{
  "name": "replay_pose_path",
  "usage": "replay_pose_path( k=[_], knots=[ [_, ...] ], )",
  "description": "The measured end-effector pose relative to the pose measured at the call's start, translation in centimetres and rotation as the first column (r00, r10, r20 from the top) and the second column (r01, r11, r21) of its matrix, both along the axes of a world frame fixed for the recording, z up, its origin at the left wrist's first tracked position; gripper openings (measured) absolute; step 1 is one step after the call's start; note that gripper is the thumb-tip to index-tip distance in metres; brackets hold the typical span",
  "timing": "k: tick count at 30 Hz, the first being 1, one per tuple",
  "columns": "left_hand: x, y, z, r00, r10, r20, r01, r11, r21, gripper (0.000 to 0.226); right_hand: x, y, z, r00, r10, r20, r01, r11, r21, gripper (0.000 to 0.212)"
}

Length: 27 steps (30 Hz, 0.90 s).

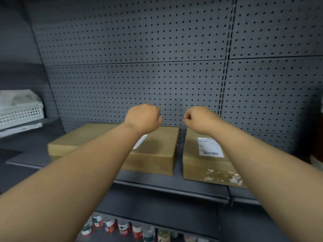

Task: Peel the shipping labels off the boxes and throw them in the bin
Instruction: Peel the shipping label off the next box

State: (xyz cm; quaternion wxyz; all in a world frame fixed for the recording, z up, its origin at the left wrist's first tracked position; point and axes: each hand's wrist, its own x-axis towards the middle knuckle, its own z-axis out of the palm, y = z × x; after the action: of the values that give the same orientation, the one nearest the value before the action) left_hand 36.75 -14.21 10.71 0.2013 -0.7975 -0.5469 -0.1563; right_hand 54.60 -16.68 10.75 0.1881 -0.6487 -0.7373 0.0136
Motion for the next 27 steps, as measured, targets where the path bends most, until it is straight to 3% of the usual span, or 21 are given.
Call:
replay_pose_path(
  k=[10, 27],
  knots=[
    [-8.6, 0.4, -2.2, 0.997, 0.074, -0.008, -0.074, 0.997, -0.003, 0.028, -7.4, 1.1, -3.1, 1.0, 0.024, 0.006, -0.024, 0.999, -0.032, 0.025],
    [-9.8, 1.8, -3.6, 0.984, 0.166, 0.063, -0.164, 0.985, -0.046, 0.027, -8.0, 4.6, -4.4, 0.985, 0.143, 0.092, -0.136, 0.987, -0.081, 0.015]
  ],
)
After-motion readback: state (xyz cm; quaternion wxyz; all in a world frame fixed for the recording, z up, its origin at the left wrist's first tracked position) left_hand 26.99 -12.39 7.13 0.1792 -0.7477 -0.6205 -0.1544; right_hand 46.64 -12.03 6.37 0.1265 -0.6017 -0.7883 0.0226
